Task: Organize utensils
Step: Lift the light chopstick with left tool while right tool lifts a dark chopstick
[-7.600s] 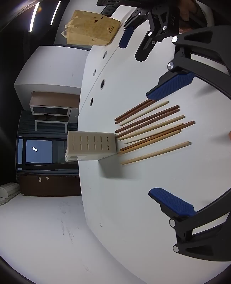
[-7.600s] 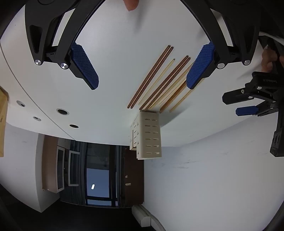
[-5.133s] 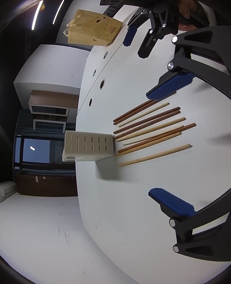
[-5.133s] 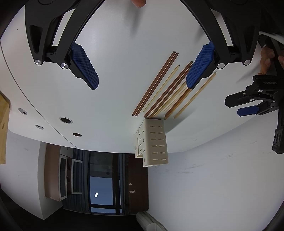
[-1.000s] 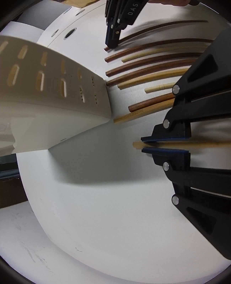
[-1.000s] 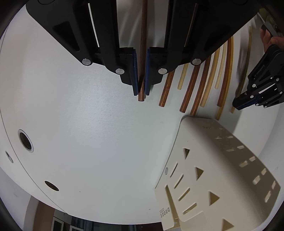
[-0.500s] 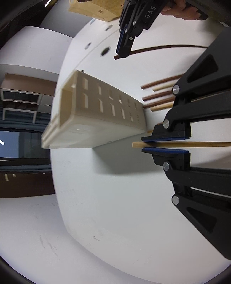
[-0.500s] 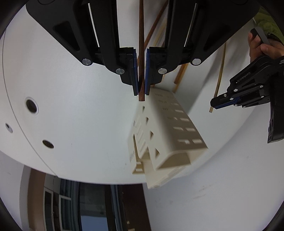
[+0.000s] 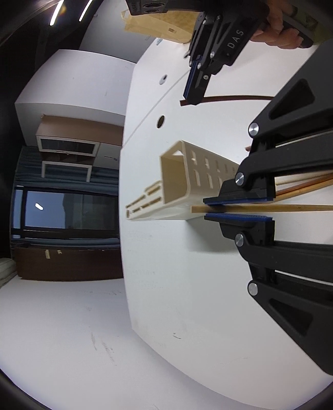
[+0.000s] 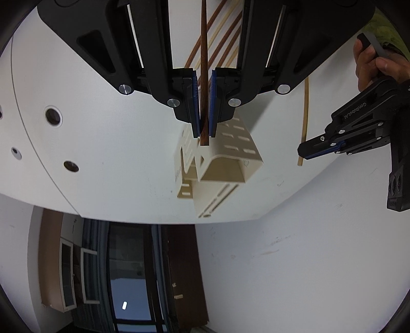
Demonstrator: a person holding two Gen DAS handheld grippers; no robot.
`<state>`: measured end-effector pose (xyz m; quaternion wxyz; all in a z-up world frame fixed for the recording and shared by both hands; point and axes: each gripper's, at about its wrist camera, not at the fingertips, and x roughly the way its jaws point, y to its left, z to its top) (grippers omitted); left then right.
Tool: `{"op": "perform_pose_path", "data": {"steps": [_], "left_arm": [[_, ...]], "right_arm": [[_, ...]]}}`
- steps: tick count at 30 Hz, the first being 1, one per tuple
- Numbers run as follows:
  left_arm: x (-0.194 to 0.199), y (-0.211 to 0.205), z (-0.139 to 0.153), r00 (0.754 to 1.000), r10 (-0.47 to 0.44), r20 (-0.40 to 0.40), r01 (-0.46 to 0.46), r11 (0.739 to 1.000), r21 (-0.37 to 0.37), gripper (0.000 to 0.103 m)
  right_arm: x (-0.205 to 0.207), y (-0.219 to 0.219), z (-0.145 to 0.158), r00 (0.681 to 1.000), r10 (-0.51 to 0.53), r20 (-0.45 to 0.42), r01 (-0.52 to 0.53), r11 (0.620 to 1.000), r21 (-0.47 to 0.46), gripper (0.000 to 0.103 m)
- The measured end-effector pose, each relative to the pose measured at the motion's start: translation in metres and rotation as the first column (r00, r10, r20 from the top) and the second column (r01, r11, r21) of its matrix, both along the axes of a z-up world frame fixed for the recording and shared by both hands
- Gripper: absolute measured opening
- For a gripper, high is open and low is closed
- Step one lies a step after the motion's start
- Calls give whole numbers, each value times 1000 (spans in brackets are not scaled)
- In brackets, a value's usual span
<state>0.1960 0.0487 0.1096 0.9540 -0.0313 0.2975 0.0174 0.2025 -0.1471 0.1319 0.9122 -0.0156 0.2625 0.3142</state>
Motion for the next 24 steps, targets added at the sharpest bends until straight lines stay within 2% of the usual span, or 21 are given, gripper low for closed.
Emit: {"op": "perform_pose_path", "data": {"steps": [6,9,14,18,24], "left_arm": [[-6,-7,32,990,-21,140,21,1000,-4,6],[-10,-8,40,983,-29,182,27,1000,15,6],[-7,-11,53,967,-34,253,34,999,4,6],[-5,-14,62,953,-36,300,43,999,-18,7],[-5,-17,78,924,-27,381,31,999,-7,6]], "right_arm": [[-5,-4,24,997,20,73,-26,997,72,6],[-7,-13,36,993,8,120,-21,994,111,6],[-4,-18,51,982,-2,190,-32,984,175,6],[-9,-14,62,959,-8,282,-48,980,193,6],[-13,-13,83,913,-59,404,-47,967,249,6]]}}
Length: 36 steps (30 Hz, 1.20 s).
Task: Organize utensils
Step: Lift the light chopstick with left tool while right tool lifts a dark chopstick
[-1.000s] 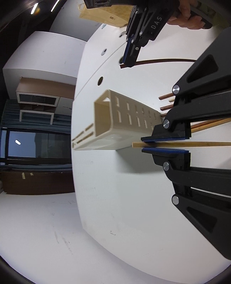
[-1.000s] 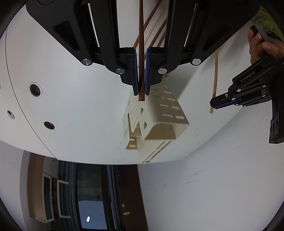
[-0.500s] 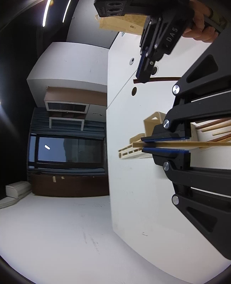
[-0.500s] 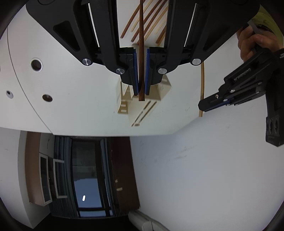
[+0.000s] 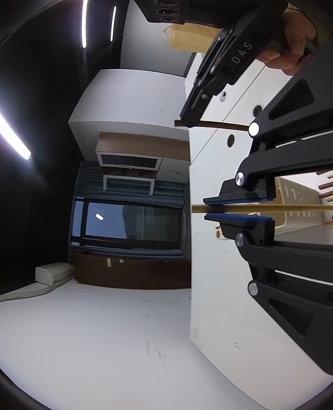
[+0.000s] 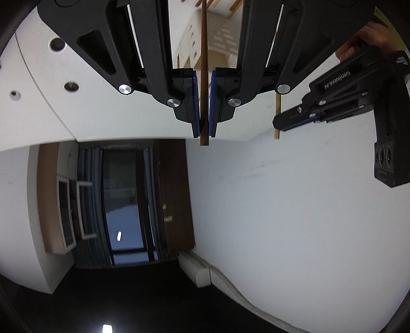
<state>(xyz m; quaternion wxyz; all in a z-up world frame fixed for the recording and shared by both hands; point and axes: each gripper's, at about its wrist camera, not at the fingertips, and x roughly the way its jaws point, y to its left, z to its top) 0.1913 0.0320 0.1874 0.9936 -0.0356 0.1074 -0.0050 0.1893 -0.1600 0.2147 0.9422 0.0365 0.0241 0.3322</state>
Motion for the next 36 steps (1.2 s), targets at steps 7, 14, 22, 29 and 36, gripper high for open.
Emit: {"op": "perform_pose_path", "data": {"steps": [7,14,22,29,36], "left_arm": [[-9,5,17,986,73,149,-68,997,-36,6],[-28,6,25,929,108,355,-82,993,-89,6],[-30,1,28,871,72,487,-22,994,-107,6],[-8,-1,21,877,60,476,-25,996,-81,6],[30,-5,-1,933,68,354,-62,998,-27,6]], "right_arm": [[4,-5,12,998,27,52,-32,995,90,6],[6,-24,10,989,55,141,-88,967,240,6],[7,-27,6,958,22,285,-118,939,323,6],[30,-18,-3,958,40,285,-130,944,304,6],[56,0,-19,982,63,181,-103,970,219,6]]}}
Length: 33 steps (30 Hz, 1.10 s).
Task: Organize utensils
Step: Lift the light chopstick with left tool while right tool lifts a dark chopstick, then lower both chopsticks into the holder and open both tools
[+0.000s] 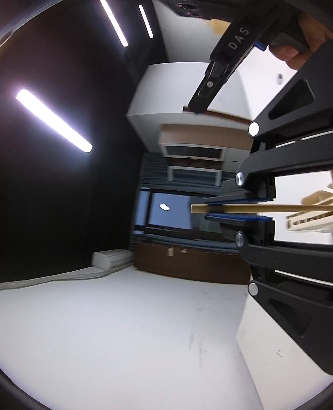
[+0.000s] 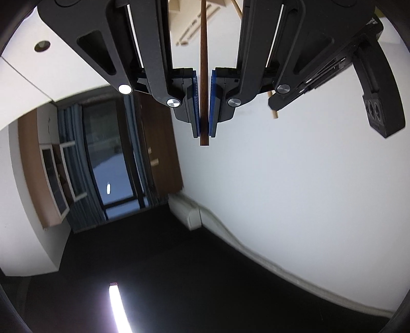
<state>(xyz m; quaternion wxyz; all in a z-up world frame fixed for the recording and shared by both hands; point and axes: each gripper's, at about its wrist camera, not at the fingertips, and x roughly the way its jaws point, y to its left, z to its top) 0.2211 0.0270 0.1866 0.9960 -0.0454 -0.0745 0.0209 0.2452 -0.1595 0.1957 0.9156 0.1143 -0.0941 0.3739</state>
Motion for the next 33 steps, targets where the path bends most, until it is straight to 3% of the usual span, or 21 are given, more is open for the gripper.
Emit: {"op": "perform_pose_path", "data": {"steps": [4,12,22,33], "left_arm": [[11,3,-12,997,-7,-80,8,1000,14,6],[13,13,-26,985,-68,-157,68,998,-6,6],[12,13,-42,982,-74,-176,79,997,22,6],[13,18,-49,966,-84,-244,85,996,-6,7]], "right_arm": [[7,7,-5,999,4,-55,-7,998,-57,6],[2,20,-16,994,-24,-107,7,988,-152,7],[-5,29,-27,989,-23,-143,-9,975,-223,7],[-4,30,-20,981,-53,-186,2,965,-263,8]]}}
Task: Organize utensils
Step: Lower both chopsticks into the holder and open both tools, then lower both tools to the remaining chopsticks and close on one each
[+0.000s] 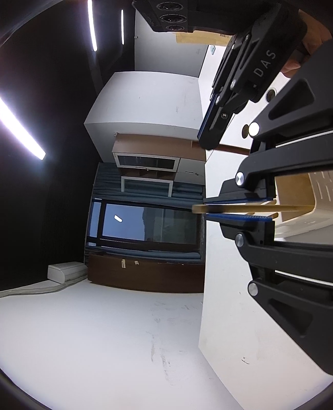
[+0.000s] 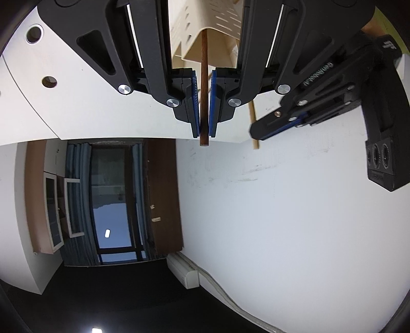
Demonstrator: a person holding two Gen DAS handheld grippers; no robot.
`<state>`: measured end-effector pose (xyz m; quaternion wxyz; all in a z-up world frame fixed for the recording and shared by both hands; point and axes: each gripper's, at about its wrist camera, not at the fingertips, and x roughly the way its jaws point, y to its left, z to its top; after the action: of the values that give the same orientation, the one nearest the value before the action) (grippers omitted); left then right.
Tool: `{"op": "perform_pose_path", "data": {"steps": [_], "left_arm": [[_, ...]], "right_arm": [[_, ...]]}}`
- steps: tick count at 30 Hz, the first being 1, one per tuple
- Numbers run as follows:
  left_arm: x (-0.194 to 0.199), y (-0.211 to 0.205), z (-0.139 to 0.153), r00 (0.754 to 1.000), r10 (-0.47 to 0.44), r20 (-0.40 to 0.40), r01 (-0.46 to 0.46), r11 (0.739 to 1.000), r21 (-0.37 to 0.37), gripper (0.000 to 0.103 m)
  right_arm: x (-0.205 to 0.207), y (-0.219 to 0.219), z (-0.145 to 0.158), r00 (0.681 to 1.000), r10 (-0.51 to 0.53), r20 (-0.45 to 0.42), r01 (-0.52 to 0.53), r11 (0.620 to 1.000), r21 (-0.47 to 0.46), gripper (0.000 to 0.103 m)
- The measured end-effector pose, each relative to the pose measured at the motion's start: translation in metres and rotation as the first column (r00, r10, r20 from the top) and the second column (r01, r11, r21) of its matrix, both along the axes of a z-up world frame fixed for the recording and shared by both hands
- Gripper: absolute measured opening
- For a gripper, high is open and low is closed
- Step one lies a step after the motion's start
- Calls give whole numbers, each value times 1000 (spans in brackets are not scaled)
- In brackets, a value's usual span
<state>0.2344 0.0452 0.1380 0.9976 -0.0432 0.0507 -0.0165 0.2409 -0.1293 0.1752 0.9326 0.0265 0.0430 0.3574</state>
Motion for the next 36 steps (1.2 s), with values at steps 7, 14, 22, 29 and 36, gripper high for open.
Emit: {"op": "perform_pose_path", "data": {"steps": [7,14,22,29,36], "left_arm": [[-19,6,10,1000,7,15,-7,1000,-28,22],[-40,0,13,1000,16,-5,-16,1000,-10,24],[-47,-13,6,977,116,-178,-107,993,56,30],[-39,-5,-11,936,101,-337,-106,994,4,30],[-20,-5,-52,854,78,-515,-77,997,23,31]], "right_arm": [[-8,-15,2,1000,-22,-6,22,1000,20,19],[-16,-25,2,998,-50,-36,50,999,0,29],[-32,-33,-9,982,-137,-133,124,987,-100,35],[-25,-37,-24,938,-209,-276,167,972,-168,43],[0,-28,-60,876,-229,-425,131,960,-248,48]]}}
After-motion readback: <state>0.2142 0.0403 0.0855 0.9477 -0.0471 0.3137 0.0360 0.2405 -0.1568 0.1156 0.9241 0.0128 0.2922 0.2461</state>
